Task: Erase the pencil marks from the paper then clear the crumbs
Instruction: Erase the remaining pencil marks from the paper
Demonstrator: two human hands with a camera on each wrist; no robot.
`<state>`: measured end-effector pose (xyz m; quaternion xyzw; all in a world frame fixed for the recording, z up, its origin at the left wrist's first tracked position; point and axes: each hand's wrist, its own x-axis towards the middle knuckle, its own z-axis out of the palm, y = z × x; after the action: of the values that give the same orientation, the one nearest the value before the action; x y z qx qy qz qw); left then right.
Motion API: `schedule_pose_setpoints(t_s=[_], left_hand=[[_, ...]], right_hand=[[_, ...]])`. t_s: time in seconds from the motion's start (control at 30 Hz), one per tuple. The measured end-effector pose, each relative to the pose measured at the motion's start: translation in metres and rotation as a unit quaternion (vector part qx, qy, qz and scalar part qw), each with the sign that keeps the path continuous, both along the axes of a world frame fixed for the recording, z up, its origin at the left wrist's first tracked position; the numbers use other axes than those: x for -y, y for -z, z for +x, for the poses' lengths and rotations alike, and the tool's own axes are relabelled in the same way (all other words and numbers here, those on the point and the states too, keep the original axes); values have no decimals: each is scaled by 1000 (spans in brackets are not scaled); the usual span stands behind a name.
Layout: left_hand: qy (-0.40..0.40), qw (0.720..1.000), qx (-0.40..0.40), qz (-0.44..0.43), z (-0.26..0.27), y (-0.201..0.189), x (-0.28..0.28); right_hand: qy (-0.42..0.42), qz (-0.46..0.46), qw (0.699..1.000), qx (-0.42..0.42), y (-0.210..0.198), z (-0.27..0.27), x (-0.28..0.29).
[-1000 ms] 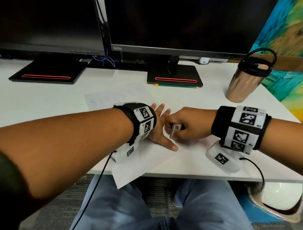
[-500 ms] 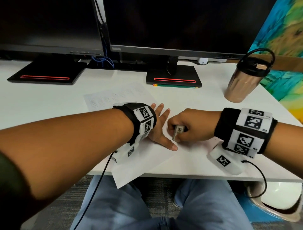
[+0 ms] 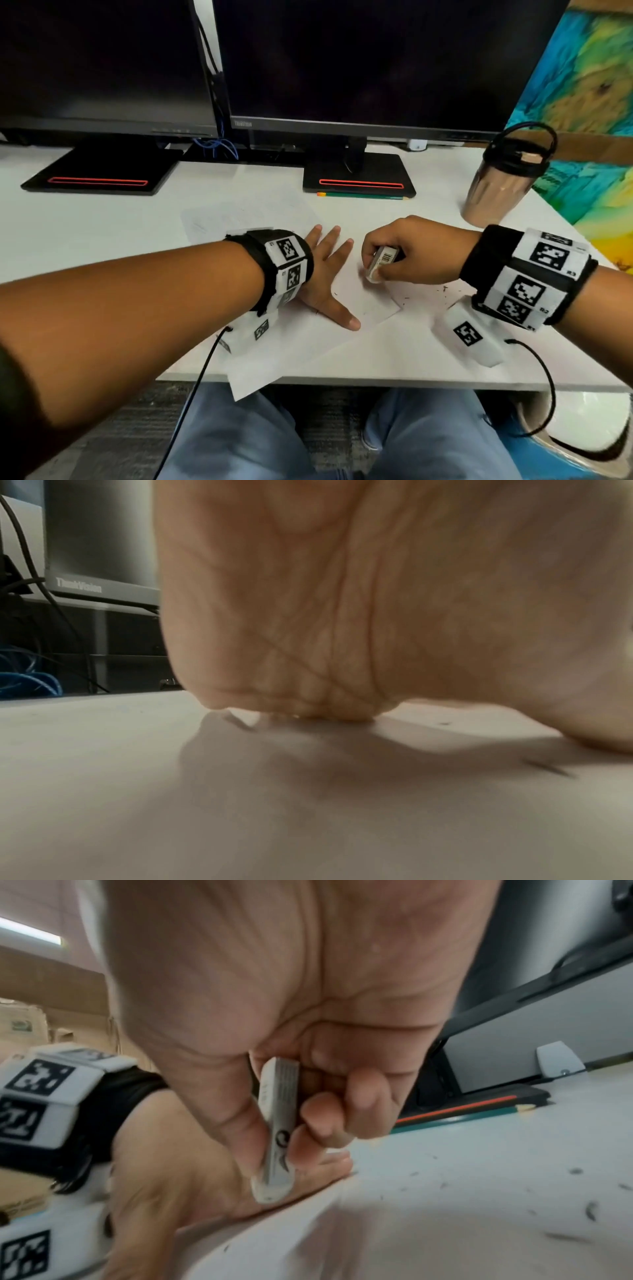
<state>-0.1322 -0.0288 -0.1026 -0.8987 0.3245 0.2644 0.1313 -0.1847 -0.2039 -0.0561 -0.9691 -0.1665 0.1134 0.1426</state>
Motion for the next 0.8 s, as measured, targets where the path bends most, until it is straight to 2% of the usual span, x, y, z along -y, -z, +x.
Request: schedule_pose_setpoints(t_s=[0.13, 0.23, 0.4, 0.53, 0.67, 0.8], left_hand=[[8, 999, -42, -8, -8, -1, -1], [17, 999, -28, 24, -14, 2, 4], [18, 999, -15, 42, -16, -2, 7], [18, 999, -5, 46, -17, -1, 10], [13, 998, 3, 56, -17, -3, 10], [18, 999, 6, 48, -17, -1, 10]], right_hand=[[-6, 6, 1000, 3, 8, 3, -7], [-21, -32, 999, -2, 19, 4, -16], [-60, -27, 997, -42, 26, -4, -20], [-23, -14, 999, -22, 25, -4, -14], [-57, -13, 998, -38, 27, -10, -18], [-16, -20, 1000, -17, 25, -7, -10]])
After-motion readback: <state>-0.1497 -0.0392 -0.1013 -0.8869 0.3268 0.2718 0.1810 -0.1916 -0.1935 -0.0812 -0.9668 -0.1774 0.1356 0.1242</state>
